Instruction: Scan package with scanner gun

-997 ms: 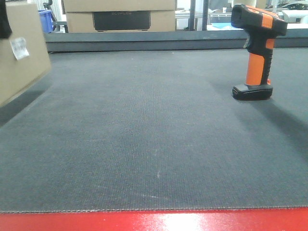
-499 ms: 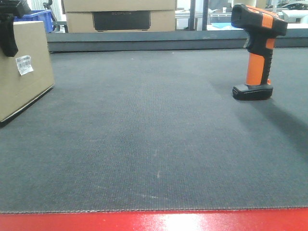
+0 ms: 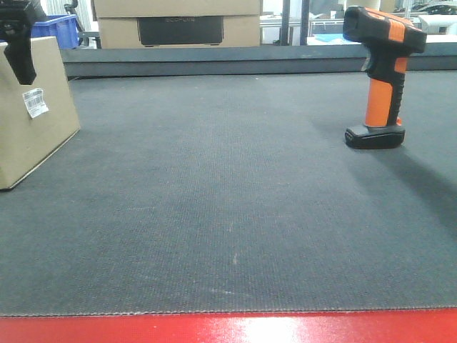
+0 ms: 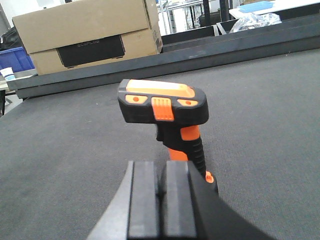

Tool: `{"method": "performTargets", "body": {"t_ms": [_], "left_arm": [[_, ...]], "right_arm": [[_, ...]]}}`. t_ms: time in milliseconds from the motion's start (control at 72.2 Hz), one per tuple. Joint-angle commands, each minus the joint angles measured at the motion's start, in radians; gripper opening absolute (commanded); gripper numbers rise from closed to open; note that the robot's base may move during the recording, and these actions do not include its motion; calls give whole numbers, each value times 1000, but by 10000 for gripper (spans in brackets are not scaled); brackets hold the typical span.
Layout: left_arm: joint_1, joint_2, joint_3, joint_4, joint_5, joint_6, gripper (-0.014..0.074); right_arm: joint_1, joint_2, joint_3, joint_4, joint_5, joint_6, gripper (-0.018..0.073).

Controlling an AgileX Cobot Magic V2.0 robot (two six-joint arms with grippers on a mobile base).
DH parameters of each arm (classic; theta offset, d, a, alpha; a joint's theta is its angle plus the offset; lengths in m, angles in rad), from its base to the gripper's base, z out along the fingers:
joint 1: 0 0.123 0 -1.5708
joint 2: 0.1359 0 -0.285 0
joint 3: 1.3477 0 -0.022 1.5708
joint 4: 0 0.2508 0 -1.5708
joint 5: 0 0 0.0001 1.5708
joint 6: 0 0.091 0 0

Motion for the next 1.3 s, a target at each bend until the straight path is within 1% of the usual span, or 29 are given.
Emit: {"method": "performTargets", "body": {"t_ms": [0, 125, 194, 319, 457, 526, 609, 679, 762, 873, 983, 1067, 1136, 1177, 1233, 1288], "left_arm": [[3, -30, -5, -6, 6, -30, 580], [3, -86, -5, 1, -9, -30, 580], [3, -135, -5, 5, -12, -44, 574], [3, -216, -5, 7, -12, -50, 534], [3, -292, 16, -38, -17, -56, 463], [3, -332, 54, -73, -53, -56, 386], [3, -384, 138, -102, -133, -56, 257], [3, -433, 221, -122, -220, -56, 157], [3, -506, 349, -143, -358, -56, 27], [3, -586, 489, -145, -503, -56, -105], [3, -691, 640, -145, -681, -56, -111], [3, -792, 744, -145, -742, -56, -111], [4, -870, 812, -145, -747, -56, -111], [6, -922, 854, -132, -739, -56, -111], [6, -982, 905, -98, -718, -56, -111], [6, -1046, 944, -88, -671, -56, -111]], "right_arm": [[-2, -5, 4, -7, -9, -1, -167], [-2, -5, 4, -7, -9, -1, -167], [-2, -5, 4, -7, -9, -1, -167], [-2, -5, 4, -7, -9, -1, -167], [-2, -5, 4, -7, -9, -1, -167], [-2, -5, 4, -7, -9, -1, -167], [-2, -5, 4, -7, -9, -1, -167], [-2, -5, 4, -7, -9, -1, -167], [-2, -5, 4, -7, -9, -1, -167], [-2, -6, 4, -7, -7, -1, -167], [-2, -27, 4, -7, 30, -1, -167], [-2, -67, 4, -7, 94, -1, -167], [-2, -108, 4, -7, 153, -2, -167], [-2, -140, 4, -17, 193, -9, -167], [-2, -186, 4, -70, 246, -35, -167], [-2, -226, 4, -143, 289, -37, -167]]}}
